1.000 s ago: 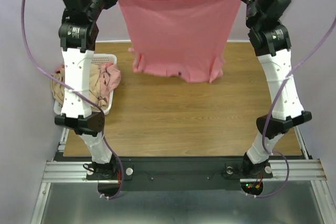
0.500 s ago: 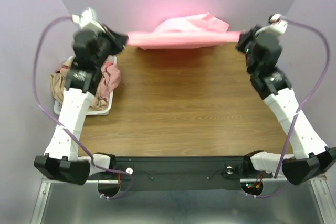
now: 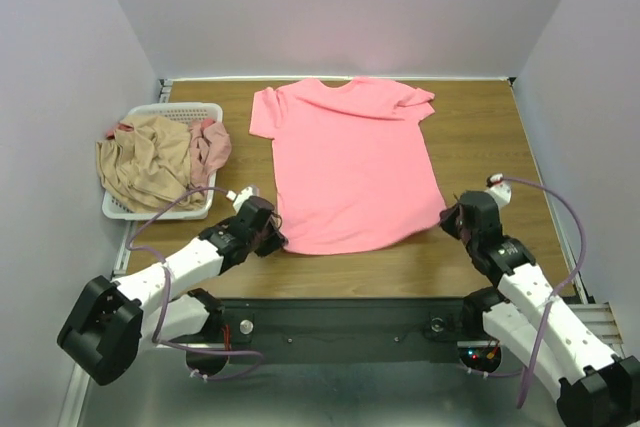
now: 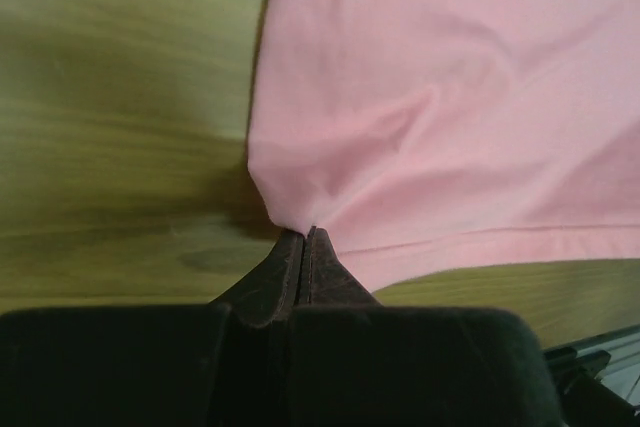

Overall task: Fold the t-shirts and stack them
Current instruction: Flatten the tshirt out

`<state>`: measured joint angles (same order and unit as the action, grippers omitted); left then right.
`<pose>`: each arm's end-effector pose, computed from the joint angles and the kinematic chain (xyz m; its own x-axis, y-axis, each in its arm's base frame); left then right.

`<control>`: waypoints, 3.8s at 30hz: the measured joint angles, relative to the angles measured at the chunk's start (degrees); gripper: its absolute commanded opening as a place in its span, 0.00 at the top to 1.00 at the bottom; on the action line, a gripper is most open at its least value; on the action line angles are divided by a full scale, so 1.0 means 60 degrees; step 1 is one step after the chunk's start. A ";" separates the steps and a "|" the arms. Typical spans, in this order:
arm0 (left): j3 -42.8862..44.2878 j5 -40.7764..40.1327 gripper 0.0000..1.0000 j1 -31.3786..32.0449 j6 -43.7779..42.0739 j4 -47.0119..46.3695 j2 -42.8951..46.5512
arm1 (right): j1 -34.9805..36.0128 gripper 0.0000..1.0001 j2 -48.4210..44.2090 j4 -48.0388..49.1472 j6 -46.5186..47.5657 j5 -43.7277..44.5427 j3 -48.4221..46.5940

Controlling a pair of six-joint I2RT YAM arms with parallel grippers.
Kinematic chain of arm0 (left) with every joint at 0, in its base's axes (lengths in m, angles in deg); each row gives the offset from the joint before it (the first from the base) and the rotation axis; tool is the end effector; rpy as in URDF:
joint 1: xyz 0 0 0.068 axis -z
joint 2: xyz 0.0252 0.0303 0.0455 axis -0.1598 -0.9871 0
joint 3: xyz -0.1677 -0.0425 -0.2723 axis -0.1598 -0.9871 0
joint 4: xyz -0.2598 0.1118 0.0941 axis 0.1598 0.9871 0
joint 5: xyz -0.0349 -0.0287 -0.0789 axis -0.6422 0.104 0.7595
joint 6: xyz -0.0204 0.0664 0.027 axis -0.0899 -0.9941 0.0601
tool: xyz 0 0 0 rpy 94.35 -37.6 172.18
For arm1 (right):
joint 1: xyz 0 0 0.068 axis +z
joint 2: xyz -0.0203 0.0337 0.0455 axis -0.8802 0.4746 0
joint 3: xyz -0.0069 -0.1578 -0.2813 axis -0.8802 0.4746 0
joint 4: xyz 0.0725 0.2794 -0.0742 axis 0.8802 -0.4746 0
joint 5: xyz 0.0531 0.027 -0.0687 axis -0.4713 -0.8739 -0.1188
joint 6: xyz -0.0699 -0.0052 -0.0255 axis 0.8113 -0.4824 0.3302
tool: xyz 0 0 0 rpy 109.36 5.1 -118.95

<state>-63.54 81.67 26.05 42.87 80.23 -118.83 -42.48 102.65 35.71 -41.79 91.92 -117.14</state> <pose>0.1895 -0.1297 0.1872 -0.7600 -0.4612 -0.4579 -0.1320 0.7994 -0.5861 0.1753 0.0368 0.2400 -0.3844 0.5466 -0.7440 0.3418 0.8329 0.4353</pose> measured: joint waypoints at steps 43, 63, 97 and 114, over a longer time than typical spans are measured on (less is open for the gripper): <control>0.1621 -0.0969 0.01 0.7348 0.5027 0.0991 -0.2262 | -0.0004 0.00 -0.0255 -0.5533 -0.5235 0.2641 -0.0765; 0.6994 -0.2594 0.02 0.2036 0.0215 0.3282 -0.3388 | 0.0146 0.00 0.3038 -0.2889 -0.1920 -0.0907 -0.1719; 0.5187 -0.1308 0.05 -0.1953 -0.1588 -0.0240 -0.6601 | -0.0765 0.00 1.0597 -0.0262 -0.0412 0.1290 -0.5661; 0.3840 0.0168 0.05 0.2561 0.1971 0.0484 -0.5045 | -0.1770 0.00 1.3657 0.0506 0.3774 -0.0539 -0.9974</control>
<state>-40.50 82.68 41.41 54.70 83.13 -149.11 -53.11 184.59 38.74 -19.14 88.69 -176.99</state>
